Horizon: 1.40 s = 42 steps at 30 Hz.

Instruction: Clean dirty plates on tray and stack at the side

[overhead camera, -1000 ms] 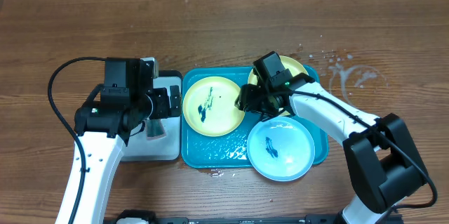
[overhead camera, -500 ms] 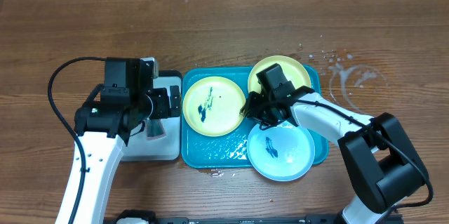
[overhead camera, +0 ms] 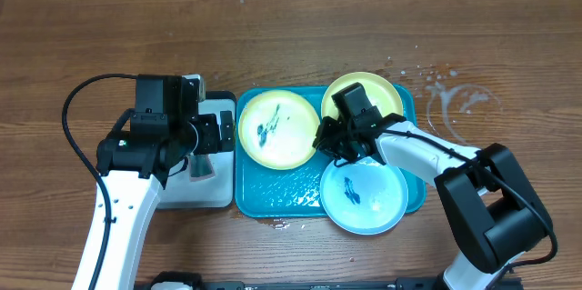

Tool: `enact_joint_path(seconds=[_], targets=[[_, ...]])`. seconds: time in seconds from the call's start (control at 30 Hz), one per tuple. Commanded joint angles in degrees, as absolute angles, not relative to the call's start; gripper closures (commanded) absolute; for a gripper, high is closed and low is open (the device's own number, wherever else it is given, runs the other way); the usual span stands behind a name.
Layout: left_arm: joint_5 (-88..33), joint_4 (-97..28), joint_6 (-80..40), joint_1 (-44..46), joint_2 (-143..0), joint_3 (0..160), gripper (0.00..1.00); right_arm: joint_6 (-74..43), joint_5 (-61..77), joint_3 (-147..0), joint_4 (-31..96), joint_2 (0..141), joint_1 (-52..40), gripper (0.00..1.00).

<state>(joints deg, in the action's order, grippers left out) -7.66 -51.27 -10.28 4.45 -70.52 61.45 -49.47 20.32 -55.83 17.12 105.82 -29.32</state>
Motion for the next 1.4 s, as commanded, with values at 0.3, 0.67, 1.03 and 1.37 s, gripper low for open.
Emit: enact_joint_path(seconds=[0.3,0.67,1.03,1.37], targets=[[-6.0,-52.2,-9.9,4.1,-72.2,61.3,0.0,-49.3,20.0,-55.3,21.3,106.5,-29.3,0.96],[-4.0,-52.5,-9.9,4.1,-84.6,60.8,0.26,-40.1,19.1,-55.5,21.8,106.5,-29.3,0.96],[-3.8,-51.4,-9.8,4.1,-86.2,60.8,0.08,-31.4,18.9,-59.2,21.8,106.5,-29.3,0.96],[0.9,-51.4,-9.3,4.1,-86.2,60.8,0.96,-28.0,14.1,-66.9,31.9,106.5,-29.3,0.96]])
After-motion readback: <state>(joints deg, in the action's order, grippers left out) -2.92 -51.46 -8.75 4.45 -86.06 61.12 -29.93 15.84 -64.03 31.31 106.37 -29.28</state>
